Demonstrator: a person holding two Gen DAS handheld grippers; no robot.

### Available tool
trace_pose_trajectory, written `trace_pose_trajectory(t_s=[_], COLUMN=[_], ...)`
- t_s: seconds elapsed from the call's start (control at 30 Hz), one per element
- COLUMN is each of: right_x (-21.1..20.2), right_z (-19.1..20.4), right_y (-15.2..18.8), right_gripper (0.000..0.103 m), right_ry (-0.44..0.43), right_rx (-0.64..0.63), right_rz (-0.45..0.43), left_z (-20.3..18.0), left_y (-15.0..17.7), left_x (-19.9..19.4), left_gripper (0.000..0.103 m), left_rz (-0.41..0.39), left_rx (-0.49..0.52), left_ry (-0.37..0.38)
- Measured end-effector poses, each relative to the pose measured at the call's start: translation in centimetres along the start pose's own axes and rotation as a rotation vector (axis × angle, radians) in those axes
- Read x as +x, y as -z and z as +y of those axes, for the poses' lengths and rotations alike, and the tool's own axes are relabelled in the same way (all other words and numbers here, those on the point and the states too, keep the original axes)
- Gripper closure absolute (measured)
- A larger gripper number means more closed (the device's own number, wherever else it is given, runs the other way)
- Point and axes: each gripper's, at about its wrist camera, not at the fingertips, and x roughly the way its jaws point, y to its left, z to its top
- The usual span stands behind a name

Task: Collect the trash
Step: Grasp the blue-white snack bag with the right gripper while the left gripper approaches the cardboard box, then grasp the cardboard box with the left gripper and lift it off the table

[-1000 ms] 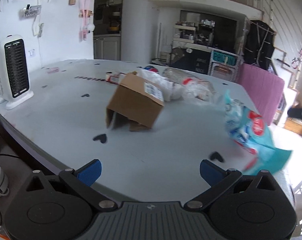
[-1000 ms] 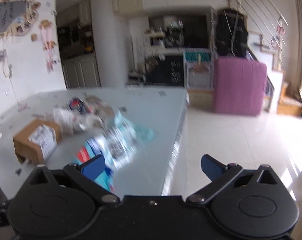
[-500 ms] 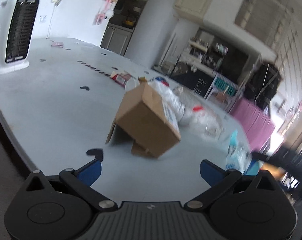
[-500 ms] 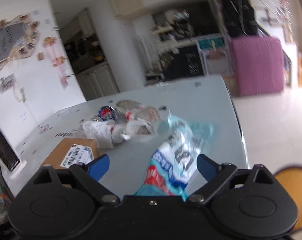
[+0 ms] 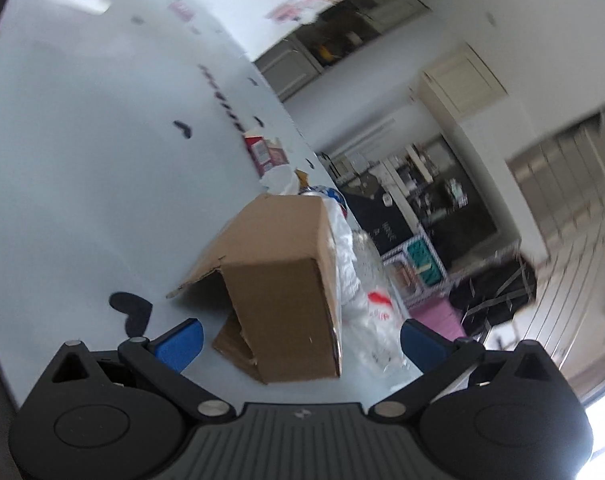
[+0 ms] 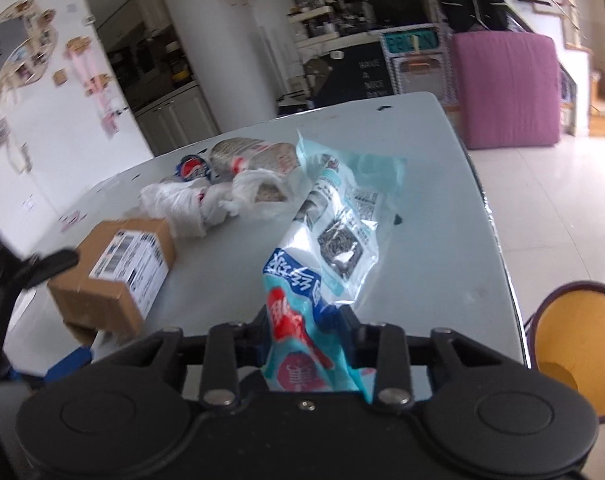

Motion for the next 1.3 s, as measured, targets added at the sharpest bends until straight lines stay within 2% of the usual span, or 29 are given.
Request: trace_pose_trajectory(t_s=[0.13,0.3,0.37,0.4,0.43,0.47,0.57,0.8,1.0,1.17,1.3], right_x=[-0.5,-1.3,-1.6,-1.7,-1.8,-2.0,-2.3,-3.6,-5.4,-7.4,-8.9], right_z=[0.3,0.7,0.6,0.6,0.5,0.5,0.0,-0.9,-1.7,-2.3,-3.3], right_y=[0.3,0.2,0.1,0.0,0.0,-0.1,-0.4,-1.0,-1.3,-1.8,-1.9], right_gripper=[0.082,0.085,0.085,0.085,0.085,0.085,0.086,0.091,0.093,0.093,0.093], right_ry=[-0.022,-0.030,-0.022,-0.015,-0.010,-0.012,-0.038,-0.060,-0.091,-0.114,-0.107], right_rx=[-0.050,-0.112,-0.120,-0.122,-0.123,-0.121,-0.106,-0.087,-0.079,-0.080,-0.060], right_rz=[-0.001,-0.015,-0.018,-0.021,-0.023,-0.022,-0.019,-0.035,-0.065,-0.094,-0.113], left_z=[0.3,-0.2,-0.4,-0.4,-0.5,-0.6,-1.3,-4.3,-6.8,-9.5,-11.2], left_y=[0.1,-0.2,-0.3,-0.4,-0.5,-0.5,-0.3,1.7,3.7,5.2,6.4], left_x=[0.4,1.0,1.1,1.1,1.1,1.0,0.2,-2.7,-5.3,-7.2,-8.3], left_gripper=[0.000,0.003,0.023,0.028,0.037,0.042,0.043,0.044,0.045,0.048,0.050], left_rz=[-0.062,-0.101,-0.098,-0.096,-0.095,-0.092,-0.085,-0.069,-0.072,-0.088,-0.087], left_rx=[-0.066,-0.063,-0.055,-0.045,-0.029,-0.005,0.083,0.365,0.520,0.639,0.686], left_ry=[0.014,-0.017,-0.029,-0.041,-0.058,-0.068,-0.089,-0.182,-0.210,-0.200,-0.165])
